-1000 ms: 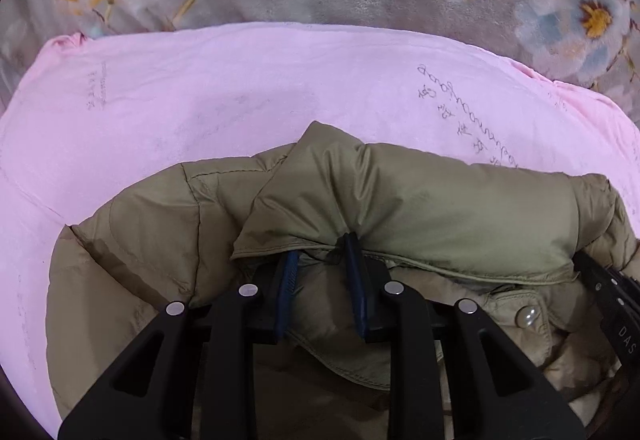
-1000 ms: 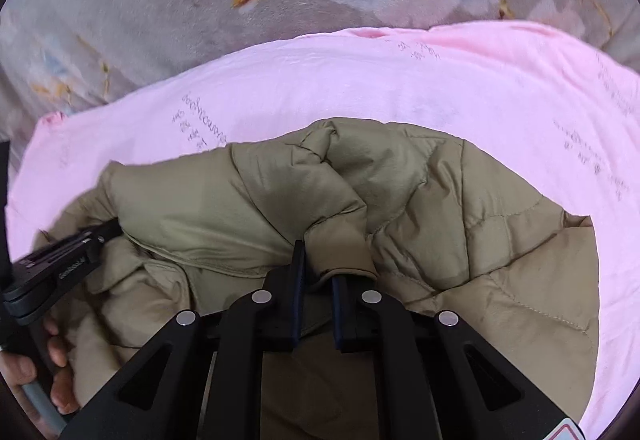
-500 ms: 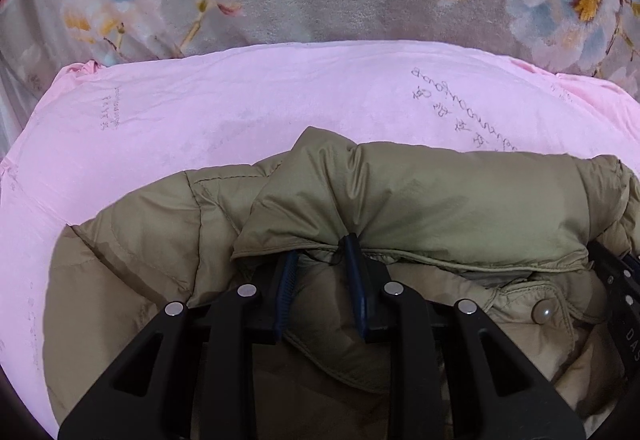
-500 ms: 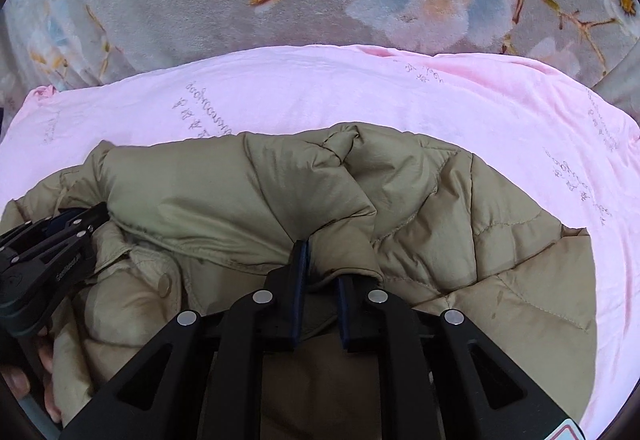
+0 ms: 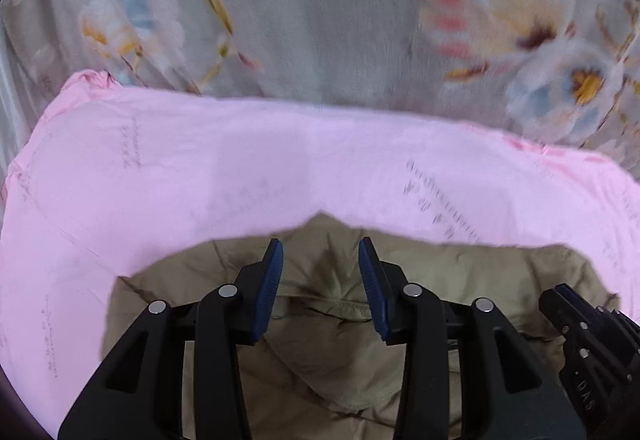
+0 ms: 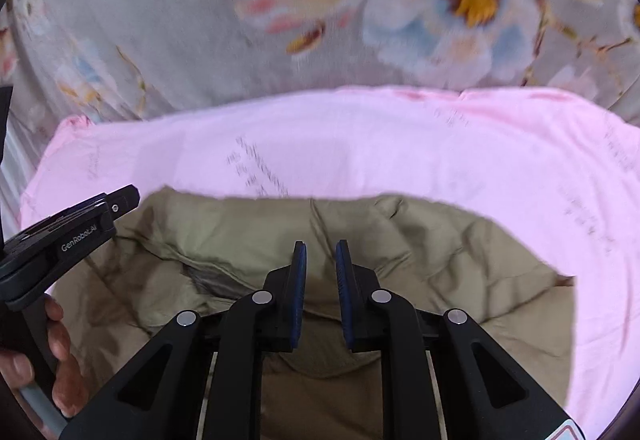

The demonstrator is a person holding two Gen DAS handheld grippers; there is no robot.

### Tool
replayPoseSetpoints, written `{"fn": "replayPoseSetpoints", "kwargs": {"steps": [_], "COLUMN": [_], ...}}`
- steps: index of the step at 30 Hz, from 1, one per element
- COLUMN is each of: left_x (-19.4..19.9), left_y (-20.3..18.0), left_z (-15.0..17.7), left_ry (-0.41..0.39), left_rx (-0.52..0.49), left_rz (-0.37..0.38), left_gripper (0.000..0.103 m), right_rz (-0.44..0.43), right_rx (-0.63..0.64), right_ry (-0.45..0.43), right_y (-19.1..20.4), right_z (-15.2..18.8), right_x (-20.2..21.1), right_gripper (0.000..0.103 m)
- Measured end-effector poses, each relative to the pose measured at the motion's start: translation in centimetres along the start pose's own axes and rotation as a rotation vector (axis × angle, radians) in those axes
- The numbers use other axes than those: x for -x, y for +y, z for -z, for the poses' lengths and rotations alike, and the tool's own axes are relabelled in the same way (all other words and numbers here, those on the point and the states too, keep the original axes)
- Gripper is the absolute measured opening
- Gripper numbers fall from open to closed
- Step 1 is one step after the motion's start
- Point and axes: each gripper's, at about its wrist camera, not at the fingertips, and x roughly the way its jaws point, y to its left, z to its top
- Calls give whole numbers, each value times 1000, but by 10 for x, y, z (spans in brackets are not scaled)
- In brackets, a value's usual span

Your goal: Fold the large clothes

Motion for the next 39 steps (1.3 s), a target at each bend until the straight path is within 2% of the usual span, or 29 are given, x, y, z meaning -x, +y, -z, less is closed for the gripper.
{"fn": "replayPoseSetpoints", "kwargs": {"steps": [3,6,20,25,28,30,32,34,35,39], "left_x": [-26,-32,-37,-38,-32,-13,23,73,92,161], "left_y": [-5,-6,-8,-11,-2,13,37,65,77,146], "left_z": [21,36,42,40,42,49,65,95,108,184], "left_ry": [30,5,-23,-26,-33,-16,-25,-56,-60,6], "left_rx": [-36,-58,-70,-73,-38,6,49,31,15,9], "left_rz": [-25,-32,-44,-54,-14,27,91,136,139,145], "left_gripper": [38,38,38,38,42,44,59,68,76,87], "right_rz": [25,14,46,12,-42,-41,-108,-107,-97,-65], "right_rx": [34,33,61,37,-14,-58,-79,-57,-43,-25], "right_ry": [23,13,-16,-18,-35,-27,-37,-50,-57,-35], "right_y": [2,0,4,-2,-11,-16,-20,-31,-38,-88], "right_z": [17,23,29,27,29,38,60,84,100,184], "right_x": [-21,-24,-31,-33,-26,-3,46,94,120,221], "right_gripper": [10,10,10,11,11,20,21,26,35,60]}}
